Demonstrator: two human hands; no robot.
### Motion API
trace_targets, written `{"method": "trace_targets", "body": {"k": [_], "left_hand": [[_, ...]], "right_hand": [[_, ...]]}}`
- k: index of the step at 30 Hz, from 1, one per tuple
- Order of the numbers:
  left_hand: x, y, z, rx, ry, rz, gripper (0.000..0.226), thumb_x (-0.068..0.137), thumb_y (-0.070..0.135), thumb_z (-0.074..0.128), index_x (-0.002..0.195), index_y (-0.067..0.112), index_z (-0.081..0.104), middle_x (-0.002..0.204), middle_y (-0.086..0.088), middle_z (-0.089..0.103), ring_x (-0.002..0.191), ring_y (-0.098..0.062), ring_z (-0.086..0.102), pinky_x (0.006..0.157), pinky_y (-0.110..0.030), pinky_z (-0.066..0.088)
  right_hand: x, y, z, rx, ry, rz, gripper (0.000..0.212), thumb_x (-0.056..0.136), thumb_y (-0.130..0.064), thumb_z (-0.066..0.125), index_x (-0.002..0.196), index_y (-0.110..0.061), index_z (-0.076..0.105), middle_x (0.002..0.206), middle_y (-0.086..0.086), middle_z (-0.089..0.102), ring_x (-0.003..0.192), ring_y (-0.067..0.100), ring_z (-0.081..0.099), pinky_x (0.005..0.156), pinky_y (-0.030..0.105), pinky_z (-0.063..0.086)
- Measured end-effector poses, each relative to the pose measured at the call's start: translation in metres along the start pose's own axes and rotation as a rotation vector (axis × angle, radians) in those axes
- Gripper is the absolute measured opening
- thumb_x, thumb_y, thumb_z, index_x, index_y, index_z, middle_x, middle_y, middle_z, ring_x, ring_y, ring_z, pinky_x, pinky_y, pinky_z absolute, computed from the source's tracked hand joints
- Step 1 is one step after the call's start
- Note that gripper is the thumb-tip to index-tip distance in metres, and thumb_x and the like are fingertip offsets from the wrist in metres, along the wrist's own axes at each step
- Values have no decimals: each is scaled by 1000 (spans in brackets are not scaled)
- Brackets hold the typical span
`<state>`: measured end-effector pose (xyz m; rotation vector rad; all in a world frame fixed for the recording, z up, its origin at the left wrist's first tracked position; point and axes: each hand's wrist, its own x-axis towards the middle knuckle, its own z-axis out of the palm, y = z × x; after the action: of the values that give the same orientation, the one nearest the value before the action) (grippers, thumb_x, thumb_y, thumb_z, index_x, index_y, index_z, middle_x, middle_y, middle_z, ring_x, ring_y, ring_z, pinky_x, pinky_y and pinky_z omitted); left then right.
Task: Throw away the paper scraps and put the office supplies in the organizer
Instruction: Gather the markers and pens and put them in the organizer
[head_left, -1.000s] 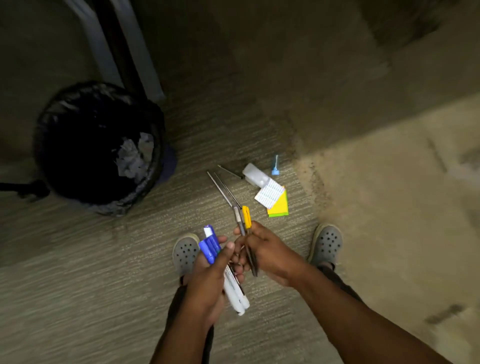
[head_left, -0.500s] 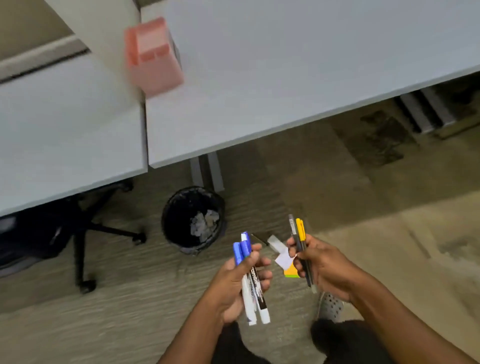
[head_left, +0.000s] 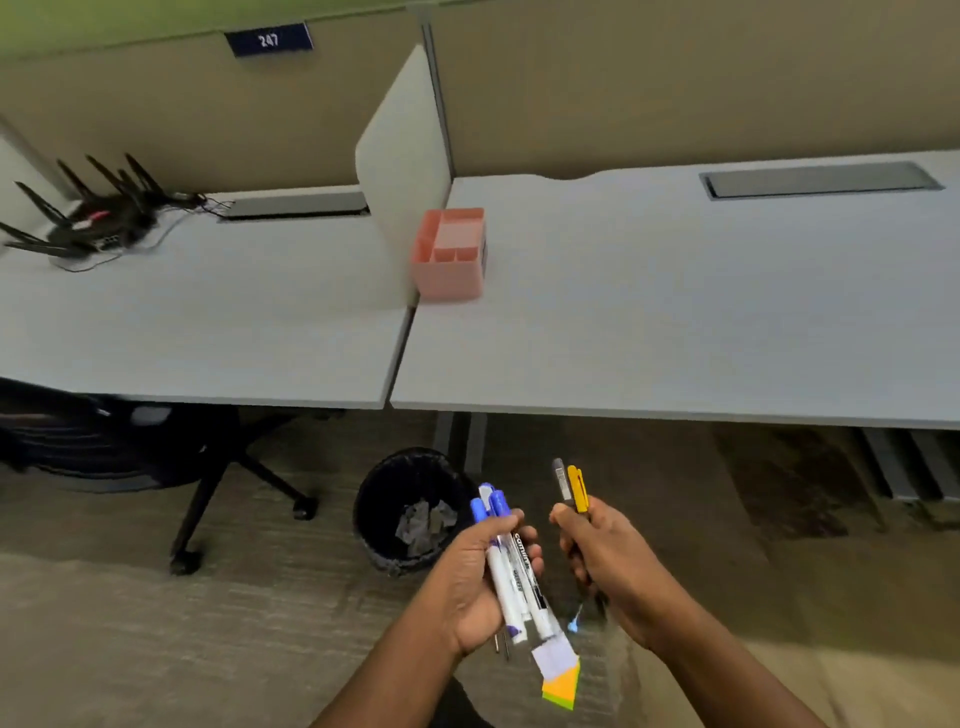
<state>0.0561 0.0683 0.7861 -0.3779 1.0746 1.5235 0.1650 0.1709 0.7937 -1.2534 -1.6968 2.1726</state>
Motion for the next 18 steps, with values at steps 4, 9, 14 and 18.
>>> {"method": "trace_targets", "body": {"k": [4, 9, 14, 18], "left_hand": [[13, 54, 6, 46, -58, 41, 22, 90, 0, 49, 107, 0, 63, 78, -16, 68, 69, -27, 65, 70, -40, 56], [45, 147, 2, 250, -101, 145, 17, 94, 1, 52, 110, -1, 59, 83, -17, 71, 77, -28, 68, 74, -40, 57], [99, 241, -4, 463, -81, 333, 18, 95, 11, 57, 112, 14, 58, 79, -8, 67, 79, -22, 65, 79, -36, 56], [153, 303, 10, 648, 19, 501, 12, 92, 28, 62, 101, 22, 56, 75, -2, 62, 68, -14, 61, 65, -28, 53]], "right_hand": [[36, -35, 27, 2, 82, -23, 30, 97, -40, 48, 89, -13, 60, 64, -1, 53, 47, 5, 43, 43, 21, 34], [99, -83, 63, 175, 247, 25, 44, 100, -48, 32, 99, -14, 60, 67, 3, 52, 48, 10, 39, 43, 25, 29], [175, -124, 97, 124, 276, 32, 24, 103, -30, 33, 106, -16, 53, 72, 6, 45, 52, 12, 40, 45, 25, 35], [231, -151, 109, 93, 314, 54, 22, 103, -25, 36, 105, -11, 53, 76, 12, 47, 57, 17, 43, 50, 26, 41]]}}
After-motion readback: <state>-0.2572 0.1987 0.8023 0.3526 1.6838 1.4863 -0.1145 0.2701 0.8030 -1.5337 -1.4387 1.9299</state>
